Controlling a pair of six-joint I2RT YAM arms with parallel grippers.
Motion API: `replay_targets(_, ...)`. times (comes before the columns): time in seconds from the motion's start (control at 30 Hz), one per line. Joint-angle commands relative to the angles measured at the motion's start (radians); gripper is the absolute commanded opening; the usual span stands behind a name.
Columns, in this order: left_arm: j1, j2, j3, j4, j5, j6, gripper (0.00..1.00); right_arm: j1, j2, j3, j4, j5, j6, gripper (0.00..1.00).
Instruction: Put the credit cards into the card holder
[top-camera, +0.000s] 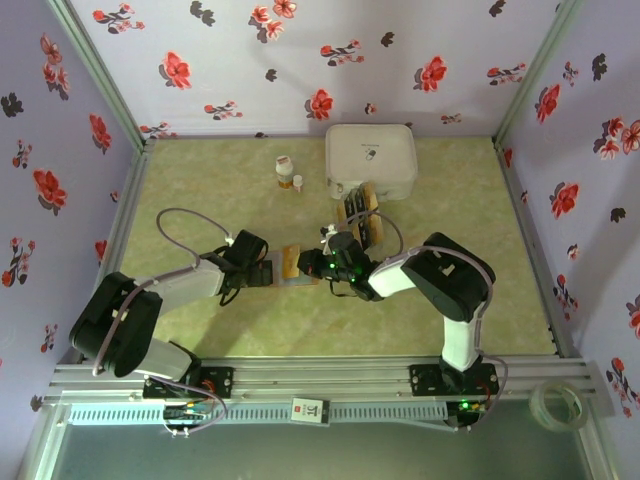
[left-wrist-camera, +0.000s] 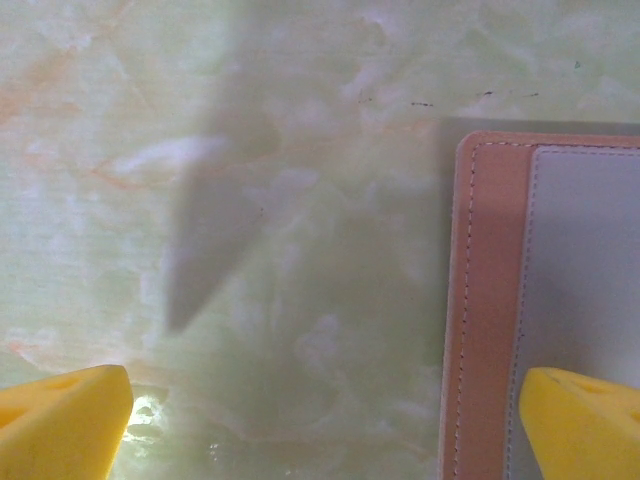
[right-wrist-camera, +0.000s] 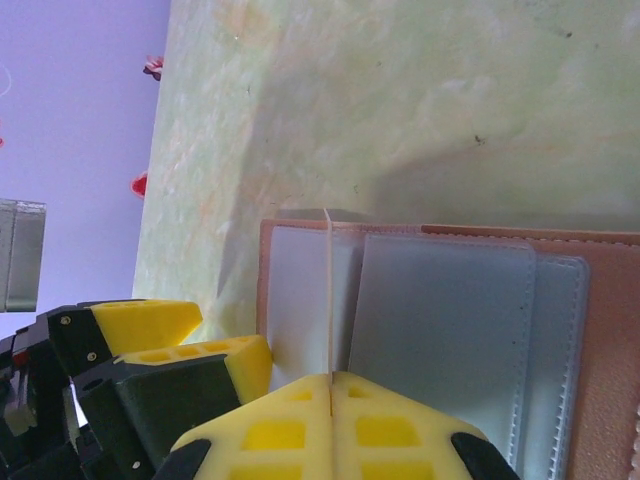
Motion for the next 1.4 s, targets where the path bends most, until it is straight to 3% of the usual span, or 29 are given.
replay_targets(0.0,-0.009,0.015,-0.014,-0.008,-0.032,-0.015,1.00,0.010,0.014,0.008,0.043,0.009,0.010,0.00)
replay_targets(1.37,-0.016,0.018,-0.015,-0.001,-0.033,-0.012,1.00,0.018,0.024,-0.055,0.074,0.040,0.076,0.00)
